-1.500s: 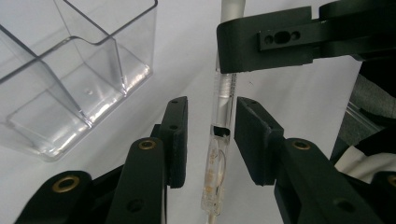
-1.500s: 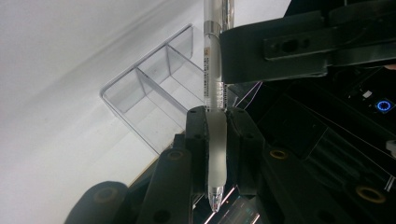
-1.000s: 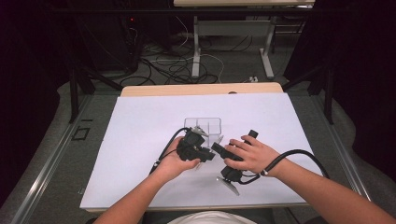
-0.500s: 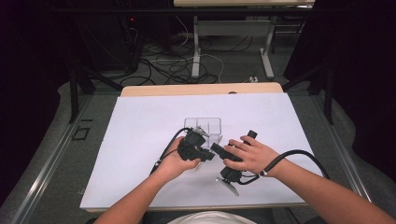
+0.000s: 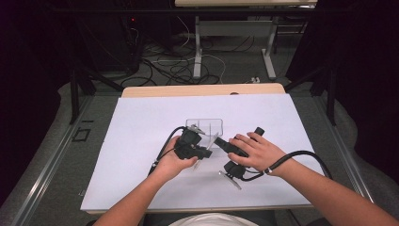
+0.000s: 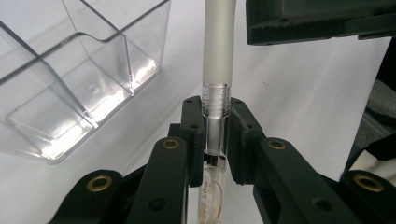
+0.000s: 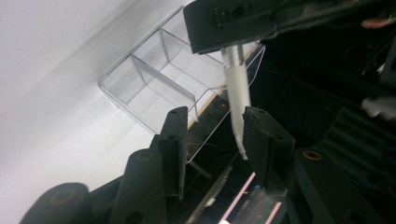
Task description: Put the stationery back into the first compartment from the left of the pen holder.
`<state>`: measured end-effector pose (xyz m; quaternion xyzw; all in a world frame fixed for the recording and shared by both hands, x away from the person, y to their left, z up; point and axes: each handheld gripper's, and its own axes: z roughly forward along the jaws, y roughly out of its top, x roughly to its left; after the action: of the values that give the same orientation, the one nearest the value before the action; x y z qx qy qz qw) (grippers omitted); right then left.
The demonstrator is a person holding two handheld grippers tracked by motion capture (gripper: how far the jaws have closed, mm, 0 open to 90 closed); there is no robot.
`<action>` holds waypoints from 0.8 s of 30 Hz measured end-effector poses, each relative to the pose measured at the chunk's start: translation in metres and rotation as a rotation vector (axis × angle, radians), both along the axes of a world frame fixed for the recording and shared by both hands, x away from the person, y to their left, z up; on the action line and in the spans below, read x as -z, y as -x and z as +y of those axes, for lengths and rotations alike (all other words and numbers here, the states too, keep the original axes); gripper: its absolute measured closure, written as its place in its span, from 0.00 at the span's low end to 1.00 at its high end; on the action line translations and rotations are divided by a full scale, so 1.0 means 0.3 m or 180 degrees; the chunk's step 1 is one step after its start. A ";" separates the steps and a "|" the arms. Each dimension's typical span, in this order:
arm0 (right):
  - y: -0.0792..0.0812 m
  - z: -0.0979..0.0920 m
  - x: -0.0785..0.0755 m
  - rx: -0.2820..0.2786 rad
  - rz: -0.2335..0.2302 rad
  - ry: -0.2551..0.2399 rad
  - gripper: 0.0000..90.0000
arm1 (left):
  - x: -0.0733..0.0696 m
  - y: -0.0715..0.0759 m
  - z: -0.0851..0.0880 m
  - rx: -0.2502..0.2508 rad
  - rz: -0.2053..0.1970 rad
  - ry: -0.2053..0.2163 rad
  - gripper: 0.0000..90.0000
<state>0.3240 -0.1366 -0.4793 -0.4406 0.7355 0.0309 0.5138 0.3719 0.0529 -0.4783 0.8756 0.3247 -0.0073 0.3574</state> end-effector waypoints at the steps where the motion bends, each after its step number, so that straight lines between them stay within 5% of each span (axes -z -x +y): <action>1: -0.001 -0.005 -0.004 0.0019 0.0009 -0.0023 0.62 | -0.004 -0.002 0.005 0.0001 -0.0018 -0.0006 0.88; 6: -0.004 -0.024 -0.005 0.0123 0.0126 -0.0170 0.60 | -0.020 -0.012 0.027 -0.0049 -0.0087 0.0064 0.88; 14: -0.008 -0.061 -0.005 0.0651 0.0580 -0.0571 0.50 | -0.038 -0.030 0.059 -0.0179 -0.0212 0.0237 0.88; 17: -0.012 -0.068 -0.005 0.0864 0.0642 -0.0646 0.46 | -0.049 -0.040 0.074 -0.0244 -0.0278 0.0326 0.88; 24: -0.021 -0.080 -0.001 0.1405 0.1018 -0.1203 0.33 | -0.082 -0.074 0.109 -0.0362 -0.0502 0.0534 0.88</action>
<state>0.3303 -0.1606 -0.4790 -0.1571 0.8658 0.1234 0.4588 0.3942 0.0856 -0.4538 0.8207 0.3430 0.0548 0.4537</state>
